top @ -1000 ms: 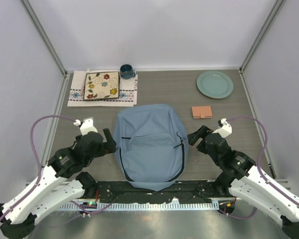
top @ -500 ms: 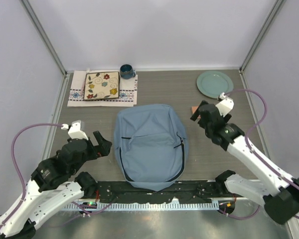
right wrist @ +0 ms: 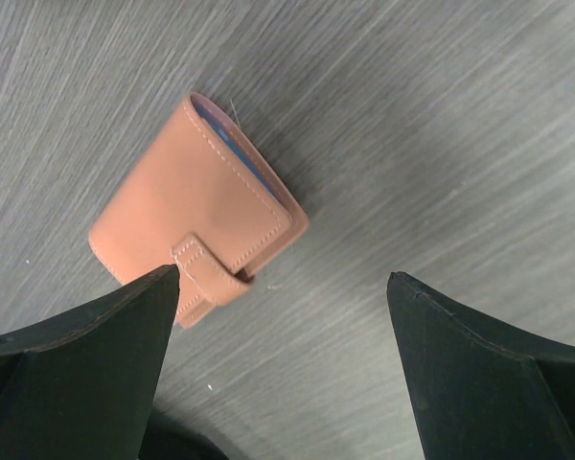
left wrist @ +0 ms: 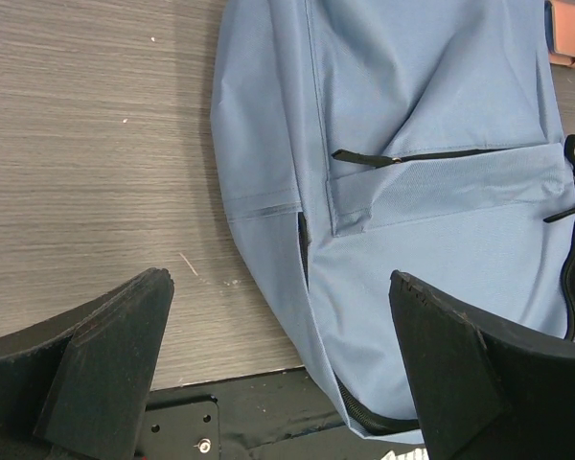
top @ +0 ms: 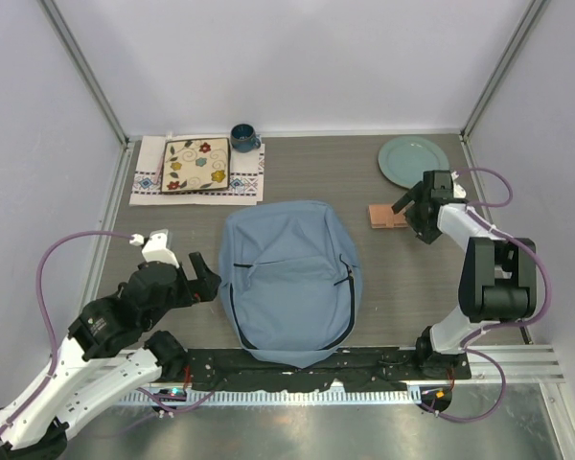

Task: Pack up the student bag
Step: Pick up the personal item from the center of the board, then place the personal item in the student bag.

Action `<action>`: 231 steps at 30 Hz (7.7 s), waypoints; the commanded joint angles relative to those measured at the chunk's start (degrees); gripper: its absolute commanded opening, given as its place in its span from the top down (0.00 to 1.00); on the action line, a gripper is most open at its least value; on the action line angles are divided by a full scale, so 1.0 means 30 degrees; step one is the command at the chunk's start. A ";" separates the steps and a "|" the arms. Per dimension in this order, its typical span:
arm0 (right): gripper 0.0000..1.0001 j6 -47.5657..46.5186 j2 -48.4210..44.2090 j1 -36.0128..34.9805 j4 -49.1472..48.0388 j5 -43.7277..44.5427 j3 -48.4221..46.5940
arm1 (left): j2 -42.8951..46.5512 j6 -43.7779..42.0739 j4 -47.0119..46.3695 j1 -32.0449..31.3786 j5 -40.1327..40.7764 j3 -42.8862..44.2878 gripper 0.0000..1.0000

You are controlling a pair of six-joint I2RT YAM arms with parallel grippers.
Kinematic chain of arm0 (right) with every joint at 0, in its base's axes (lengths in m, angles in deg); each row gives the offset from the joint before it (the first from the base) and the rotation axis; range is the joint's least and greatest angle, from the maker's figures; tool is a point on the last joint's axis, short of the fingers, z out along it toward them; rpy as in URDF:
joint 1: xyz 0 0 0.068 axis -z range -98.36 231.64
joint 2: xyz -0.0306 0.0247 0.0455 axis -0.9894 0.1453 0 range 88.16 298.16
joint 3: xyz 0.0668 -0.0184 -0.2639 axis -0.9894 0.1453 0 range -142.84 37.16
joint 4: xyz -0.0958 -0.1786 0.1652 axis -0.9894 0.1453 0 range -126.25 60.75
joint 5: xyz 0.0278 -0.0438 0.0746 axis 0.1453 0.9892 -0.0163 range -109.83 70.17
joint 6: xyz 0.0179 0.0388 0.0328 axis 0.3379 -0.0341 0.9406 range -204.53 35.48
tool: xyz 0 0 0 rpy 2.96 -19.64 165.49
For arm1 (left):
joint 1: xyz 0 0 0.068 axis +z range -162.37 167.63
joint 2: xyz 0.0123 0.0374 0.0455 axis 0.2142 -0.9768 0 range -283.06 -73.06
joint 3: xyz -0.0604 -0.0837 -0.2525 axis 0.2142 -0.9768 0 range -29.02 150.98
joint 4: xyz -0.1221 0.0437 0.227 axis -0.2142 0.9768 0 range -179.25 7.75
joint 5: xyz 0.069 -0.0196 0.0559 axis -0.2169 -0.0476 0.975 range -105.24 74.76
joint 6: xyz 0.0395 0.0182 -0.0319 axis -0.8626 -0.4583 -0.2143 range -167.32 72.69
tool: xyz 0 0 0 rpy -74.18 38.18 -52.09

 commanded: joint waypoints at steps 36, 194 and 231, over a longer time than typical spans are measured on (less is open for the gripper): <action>0.99 0.2349 0.2156 0.0944 -0.8551 -0.3352 0.4191 | -0.0425 -0.0421 -0.0840 0.0064 -0.0169 -0.0098 0.00; 0.99 0.9058 -1.6389 -1.2943 -1.2421 -0.7689 0.9786 | -1.0650 0.5148 -2.3966 -0.0258 -1.4263 -0.3146 0.60; 0.99 0.7974 -2.2543 -1.2943 -0.2105 -0.2591 1.0314 | -1.7622 -0.5929 -0.8369 -0.0288 -0.5559 0.6084 0.21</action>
